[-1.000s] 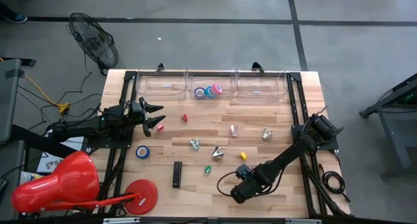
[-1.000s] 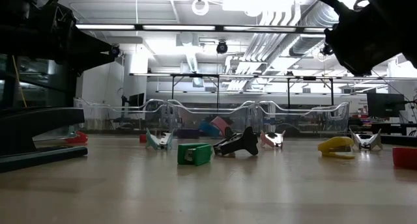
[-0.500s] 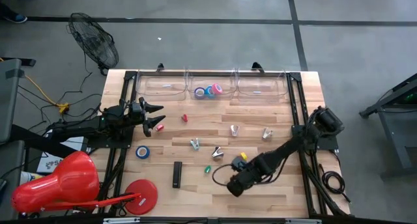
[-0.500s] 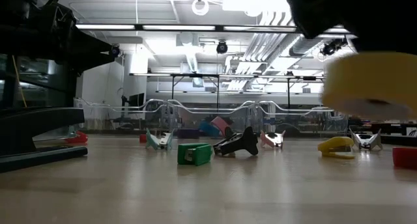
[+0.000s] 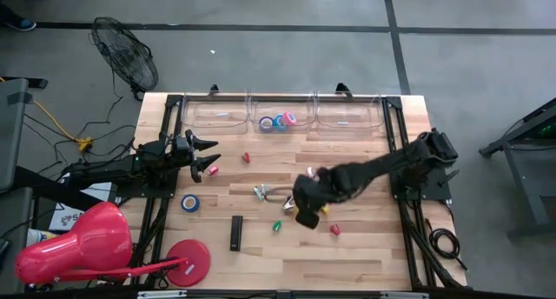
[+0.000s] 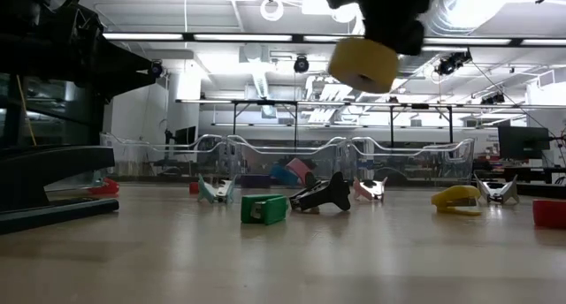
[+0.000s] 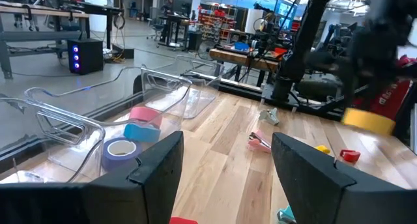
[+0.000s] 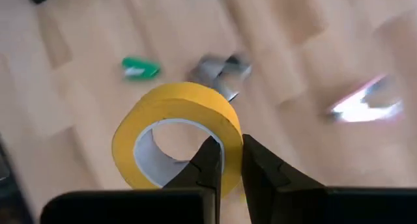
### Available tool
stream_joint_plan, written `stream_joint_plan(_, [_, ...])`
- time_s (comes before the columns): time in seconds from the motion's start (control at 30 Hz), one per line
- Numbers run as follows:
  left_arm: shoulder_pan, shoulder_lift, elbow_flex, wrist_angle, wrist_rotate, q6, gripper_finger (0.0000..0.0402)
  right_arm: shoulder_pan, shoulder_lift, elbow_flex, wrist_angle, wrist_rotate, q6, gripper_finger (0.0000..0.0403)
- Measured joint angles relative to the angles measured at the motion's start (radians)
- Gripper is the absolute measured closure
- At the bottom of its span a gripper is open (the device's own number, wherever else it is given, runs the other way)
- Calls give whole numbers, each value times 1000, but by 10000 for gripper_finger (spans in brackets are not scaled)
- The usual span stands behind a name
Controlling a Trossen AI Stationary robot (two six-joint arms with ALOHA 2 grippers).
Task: Pick and place Stapler, Stapler remover, tape
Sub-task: Put the yellow tape into the middle transparent bin
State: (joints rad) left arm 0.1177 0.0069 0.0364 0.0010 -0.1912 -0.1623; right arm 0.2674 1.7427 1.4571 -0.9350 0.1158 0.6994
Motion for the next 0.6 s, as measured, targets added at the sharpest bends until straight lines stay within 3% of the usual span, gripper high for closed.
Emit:
stream_joint_plan(0.33, [0,0,0,0,0,0,172,-245,-2,87,-25,121,-435,372])
stream_joint_plan(0.6, [0,0,0,0,0,0,172,-497,-2,88,58,152,-597,375])
